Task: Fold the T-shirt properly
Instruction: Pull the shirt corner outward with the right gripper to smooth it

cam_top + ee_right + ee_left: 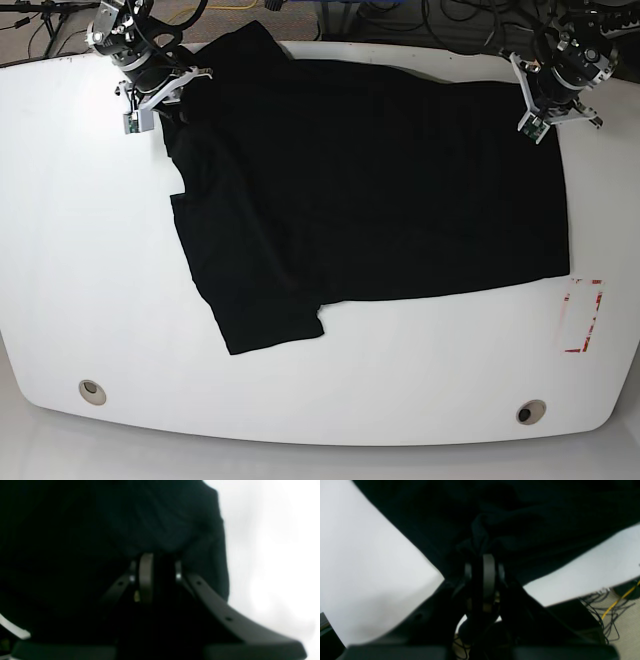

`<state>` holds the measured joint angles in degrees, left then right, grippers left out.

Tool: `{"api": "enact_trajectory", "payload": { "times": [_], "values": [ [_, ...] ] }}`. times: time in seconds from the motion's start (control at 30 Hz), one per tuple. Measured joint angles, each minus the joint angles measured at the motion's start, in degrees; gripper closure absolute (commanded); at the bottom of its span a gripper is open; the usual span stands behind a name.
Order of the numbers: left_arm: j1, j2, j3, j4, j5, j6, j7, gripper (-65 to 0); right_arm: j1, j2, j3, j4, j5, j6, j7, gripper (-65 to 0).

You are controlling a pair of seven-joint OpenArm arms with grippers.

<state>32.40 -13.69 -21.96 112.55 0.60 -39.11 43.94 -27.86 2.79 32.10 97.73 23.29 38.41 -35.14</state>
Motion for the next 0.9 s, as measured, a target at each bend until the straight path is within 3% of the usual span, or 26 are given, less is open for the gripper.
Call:
{"api": "enact_trajectory", "payload": {
  "times": [0.4,0.9],
  "values": [
    [-0.04,0.0,0.11,-0.02,-0.04,0.0,-0.07,0.0,-4.2,-0.09,7.15,0.48,0.5,0.0,0.39,-10.1],
    [-0.76,0.0,0.22,-0.02,-0.15,0.0,0.0,0.0,-5.81,-0.39,7.74,2.97,-0.59,0.11,-1.01,-10.1]
  ]
}}
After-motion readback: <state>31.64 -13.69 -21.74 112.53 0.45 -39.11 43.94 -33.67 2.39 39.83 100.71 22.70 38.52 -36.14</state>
